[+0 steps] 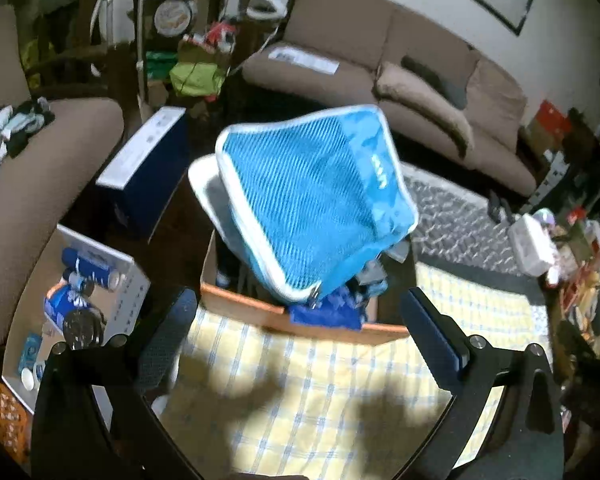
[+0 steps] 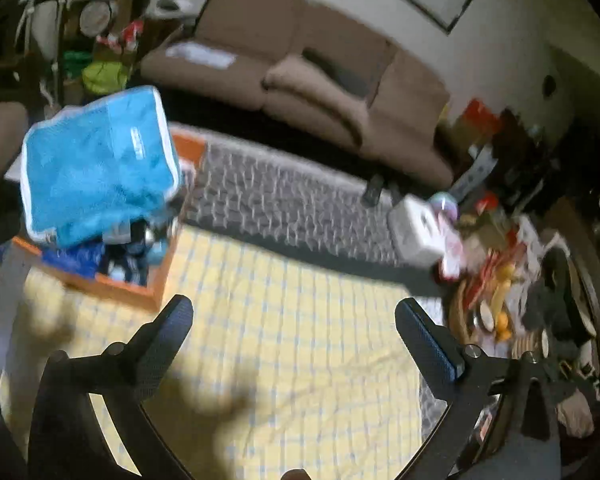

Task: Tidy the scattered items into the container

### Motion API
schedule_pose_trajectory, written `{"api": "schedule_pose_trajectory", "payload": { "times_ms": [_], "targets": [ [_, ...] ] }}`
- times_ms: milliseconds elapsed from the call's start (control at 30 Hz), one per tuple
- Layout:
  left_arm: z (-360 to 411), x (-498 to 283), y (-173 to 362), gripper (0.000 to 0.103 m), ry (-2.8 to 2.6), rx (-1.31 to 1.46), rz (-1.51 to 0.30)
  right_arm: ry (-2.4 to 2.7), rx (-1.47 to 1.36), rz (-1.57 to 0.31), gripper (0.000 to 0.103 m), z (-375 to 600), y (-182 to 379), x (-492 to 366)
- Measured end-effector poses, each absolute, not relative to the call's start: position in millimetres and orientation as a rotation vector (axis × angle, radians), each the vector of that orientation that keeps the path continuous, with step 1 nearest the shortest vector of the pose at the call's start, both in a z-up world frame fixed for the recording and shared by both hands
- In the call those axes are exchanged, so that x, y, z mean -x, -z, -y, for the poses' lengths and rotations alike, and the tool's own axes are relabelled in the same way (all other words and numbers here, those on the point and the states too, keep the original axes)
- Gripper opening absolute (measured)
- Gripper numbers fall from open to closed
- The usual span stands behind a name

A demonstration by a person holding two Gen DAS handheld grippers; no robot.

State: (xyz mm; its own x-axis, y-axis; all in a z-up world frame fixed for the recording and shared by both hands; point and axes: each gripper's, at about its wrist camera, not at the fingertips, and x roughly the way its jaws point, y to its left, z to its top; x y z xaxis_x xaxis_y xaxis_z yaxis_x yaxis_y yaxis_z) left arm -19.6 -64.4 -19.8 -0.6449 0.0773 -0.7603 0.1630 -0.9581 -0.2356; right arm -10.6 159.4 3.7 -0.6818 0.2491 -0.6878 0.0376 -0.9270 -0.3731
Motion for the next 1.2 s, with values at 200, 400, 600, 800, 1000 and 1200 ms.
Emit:
{"api": "schedule_pose_trajectory", "payload": {
  "times_ms": [200, 400, 600, 800, 1000, 1200],
  "targets": [
    [66, 19, 10, 0.102, 2.817, -1.253, -0.409, -2.831, 1.282, 0.278, 0.102, -159, 1, 32],
    [66, 13, -1, 0.102, 2.826, -1.206, -0.387, -2.901, 1.322, 0.196, 0.102, -160, 4, 26],
    [57, 6, -5, 0.102, 2.826, -1.178, -0.307, -2.956, 1.244, 0.194, 0.102, -165, 0, 7],
    [38, 5, -1, 0.102, 2.838, -1.188, -0.212, -2.993, 1.234, 0.183, 0.102, -172, 2, -6],
    [28, 7, 1, 0.102, 2.834, -1.193, -0.184, -3.003, 1.210, 0.149, 0.102, -185, -2, -14],
    [28, 7, 0, 0.102, 2.833, -1.170, -0.179, -3.007, 1.223, 0.124, 0.102, -190, 0, -18]
  ]
}}
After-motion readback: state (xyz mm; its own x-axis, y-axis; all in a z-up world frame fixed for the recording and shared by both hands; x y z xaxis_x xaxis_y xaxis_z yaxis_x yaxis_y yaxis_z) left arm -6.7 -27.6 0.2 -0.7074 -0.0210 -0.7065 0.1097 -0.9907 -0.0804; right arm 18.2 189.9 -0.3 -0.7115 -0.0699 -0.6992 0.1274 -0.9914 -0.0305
